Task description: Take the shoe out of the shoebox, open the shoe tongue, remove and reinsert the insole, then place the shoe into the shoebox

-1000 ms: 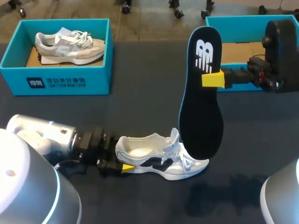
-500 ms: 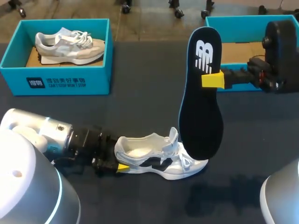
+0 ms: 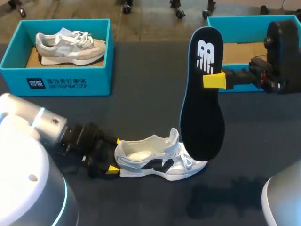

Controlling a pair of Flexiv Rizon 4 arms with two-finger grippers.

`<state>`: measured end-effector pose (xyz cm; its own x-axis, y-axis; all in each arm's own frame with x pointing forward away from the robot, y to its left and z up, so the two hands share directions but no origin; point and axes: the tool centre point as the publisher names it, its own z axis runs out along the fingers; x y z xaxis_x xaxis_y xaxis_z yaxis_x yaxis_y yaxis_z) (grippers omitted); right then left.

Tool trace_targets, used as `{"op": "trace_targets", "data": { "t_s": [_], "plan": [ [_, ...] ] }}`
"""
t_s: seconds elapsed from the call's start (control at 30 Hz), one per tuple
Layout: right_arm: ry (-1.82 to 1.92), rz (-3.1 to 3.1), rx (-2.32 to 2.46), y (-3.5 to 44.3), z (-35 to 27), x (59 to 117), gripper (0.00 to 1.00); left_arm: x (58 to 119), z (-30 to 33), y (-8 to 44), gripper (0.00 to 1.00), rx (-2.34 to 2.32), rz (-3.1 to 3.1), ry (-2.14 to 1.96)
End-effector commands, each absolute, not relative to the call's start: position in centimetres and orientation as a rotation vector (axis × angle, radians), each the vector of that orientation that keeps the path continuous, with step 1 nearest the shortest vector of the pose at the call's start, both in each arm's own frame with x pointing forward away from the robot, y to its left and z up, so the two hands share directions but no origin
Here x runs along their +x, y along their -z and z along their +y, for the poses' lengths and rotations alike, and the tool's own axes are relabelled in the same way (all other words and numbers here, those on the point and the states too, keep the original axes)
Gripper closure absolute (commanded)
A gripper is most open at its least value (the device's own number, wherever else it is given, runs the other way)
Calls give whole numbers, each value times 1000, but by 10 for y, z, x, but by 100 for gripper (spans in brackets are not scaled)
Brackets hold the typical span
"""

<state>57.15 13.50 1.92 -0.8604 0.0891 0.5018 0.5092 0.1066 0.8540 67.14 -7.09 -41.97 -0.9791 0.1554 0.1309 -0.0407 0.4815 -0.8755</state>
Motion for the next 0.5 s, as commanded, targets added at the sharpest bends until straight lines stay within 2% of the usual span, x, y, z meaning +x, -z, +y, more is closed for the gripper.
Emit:
{"op": "trace_targets", "data": {
  "t_s": [0.03, 0.23, 0.33, 0.4, 0.47, 0.5],
  "plan": [
    [1804, -2067, -587, -19, 138, 575, 100, 669, -69, 412, 0, -99, -2553, -1478],
    [1804, -2067, -587, -19, 138, 575, 100, 669, -69, 412, 0, -99, -2553, -1478],
    [1804, -2067, -587, -19, 138, 575, 100, 668, -65, 412, 0, -104, -2675, -1288],
    [1804, -2067, -587, -19, 138, 575, 100, 667, -58, 407, 0, -30, -2732, -1057],
    [1804, -2067, -587, -19, 138, 575, 100, 665, -53, 407, 0, 36, -3022, -550],
    [1804, -2067, -587, -19, 138, 575, 100, 665, -53, 407, 0, 36, -3022, -550]
  ]
}}
